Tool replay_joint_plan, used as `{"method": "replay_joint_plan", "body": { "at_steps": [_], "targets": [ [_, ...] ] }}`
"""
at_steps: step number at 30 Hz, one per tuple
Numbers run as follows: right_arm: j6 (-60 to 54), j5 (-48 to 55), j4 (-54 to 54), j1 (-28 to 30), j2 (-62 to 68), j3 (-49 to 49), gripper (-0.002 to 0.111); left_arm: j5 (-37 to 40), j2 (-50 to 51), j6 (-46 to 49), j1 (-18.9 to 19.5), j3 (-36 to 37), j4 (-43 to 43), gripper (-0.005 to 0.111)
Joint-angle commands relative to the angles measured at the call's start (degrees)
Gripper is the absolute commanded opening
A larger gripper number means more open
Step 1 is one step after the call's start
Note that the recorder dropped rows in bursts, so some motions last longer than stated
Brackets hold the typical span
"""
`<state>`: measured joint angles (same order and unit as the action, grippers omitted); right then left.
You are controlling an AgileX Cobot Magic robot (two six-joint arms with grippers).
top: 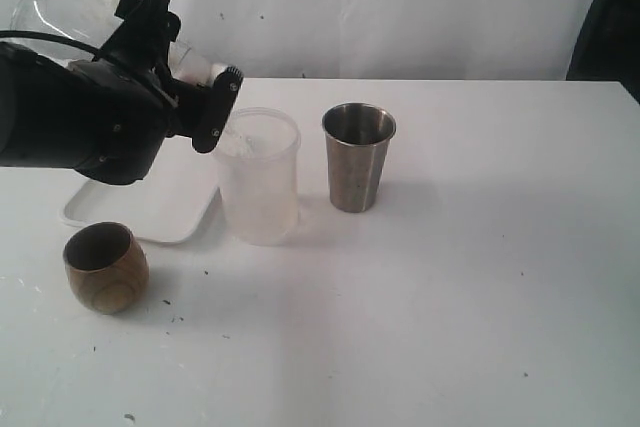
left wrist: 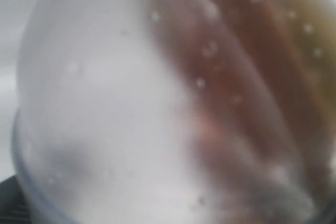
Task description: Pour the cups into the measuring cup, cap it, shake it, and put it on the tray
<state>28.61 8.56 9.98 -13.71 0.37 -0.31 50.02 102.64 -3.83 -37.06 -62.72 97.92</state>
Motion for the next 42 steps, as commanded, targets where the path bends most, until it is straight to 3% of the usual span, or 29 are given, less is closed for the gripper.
{"method": "replay_joint_plan", "body": {
  "at_steps": [1, 17, 24, 42],
  "targets": [
    [0.59, -0.51, 0.09, -0.10, -0.37, 0.31, 0.000, 2.28, -0.36, -0.20, -0.17, -0.73, 2.02, 0.000],
    [0.59, -0.51, 0.09, -0.10, -0.37, 0.31, 0.000, 2.39, -0.23, 2.90, -0.40, -4.11, 2.02, 0.000],
    [0.59, -0.51, 0.09, -0.10, -0.37, 0.31, 0.000, 2.47, -0.23, 14.01, -0.40, -5.19, 2.02, 0.000],
    [0.58, -0.93, 0.09, -0.10, -0.37, 0.31, 0.000, 1.50, -0.23, 18.47, -2.96, -5.42, 2.02, 0.000]
  ]
}}
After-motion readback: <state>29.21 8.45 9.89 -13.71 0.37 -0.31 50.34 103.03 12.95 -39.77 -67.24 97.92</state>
